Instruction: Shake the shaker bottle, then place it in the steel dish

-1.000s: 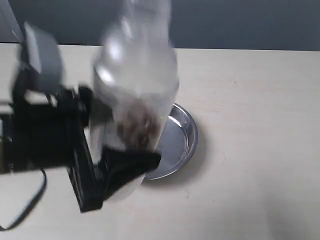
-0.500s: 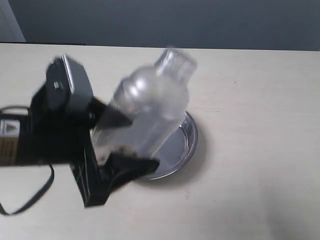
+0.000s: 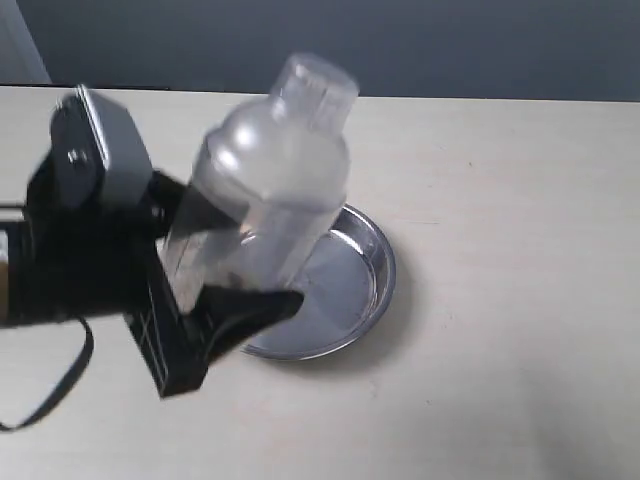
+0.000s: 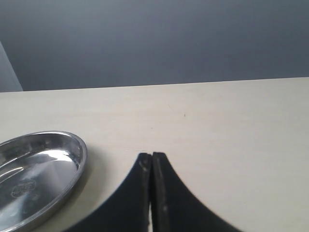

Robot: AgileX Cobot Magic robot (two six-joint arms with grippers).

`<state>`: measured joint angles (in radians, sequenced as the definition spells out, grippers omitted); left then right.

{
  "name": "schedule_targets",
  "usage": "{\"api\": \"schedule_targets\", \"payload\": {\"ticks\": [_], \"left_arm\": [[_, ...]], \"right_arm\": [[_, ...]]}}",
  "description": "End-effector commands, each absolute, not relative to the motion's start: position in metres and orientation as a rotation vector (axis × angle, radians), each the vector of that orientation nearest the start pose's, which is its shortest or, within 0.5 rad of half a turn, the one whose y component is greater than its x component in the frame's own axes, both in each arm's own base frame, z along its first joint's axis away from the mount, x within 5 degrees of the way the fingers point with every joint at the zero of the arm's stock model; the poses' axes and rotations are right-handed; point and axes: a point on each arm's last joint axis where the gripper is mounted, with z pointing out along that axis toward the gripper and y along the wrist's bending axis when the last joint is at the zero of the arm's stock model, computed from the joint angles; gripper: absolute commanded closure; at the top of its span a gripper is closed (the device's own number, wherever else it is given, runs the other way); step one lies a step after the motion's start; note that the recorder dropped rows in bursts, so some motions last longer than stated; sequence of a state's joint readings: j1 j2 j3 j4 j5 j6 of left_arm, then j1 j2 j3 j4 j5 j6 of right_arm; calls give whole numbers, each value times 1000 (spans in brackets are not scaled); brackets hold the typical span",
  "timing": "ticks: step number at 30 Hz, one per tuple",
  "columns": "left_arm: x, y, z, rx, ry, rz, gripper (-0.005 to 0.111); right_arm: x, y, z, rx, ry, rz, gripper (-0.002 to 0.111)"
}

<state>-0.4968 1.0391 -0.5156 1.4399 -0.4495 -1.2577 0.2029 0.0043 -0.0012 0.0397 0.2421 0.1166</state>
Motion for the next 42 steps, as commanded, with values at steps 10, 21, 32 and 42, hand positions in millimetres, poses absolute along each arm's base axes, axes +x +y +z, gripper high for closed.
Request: {"api": "schedule_targets", "payload": {"ticks": [10,21,32,42], "left_arm": [[161,-128,246,731,1930,-733,106],[154,-148,312,1156,1596,-783,106],[185,-132,327,1080,1504,-268,106],[216,-85,321,563,1805,189,106]], "right_arm": [[54,12,192,-41,1719,274,109],[54,12,192,-41,1719,274,109],[54,12,192,-42,1720,274,109],[54,12,192,-42,1720,274,109]]}}
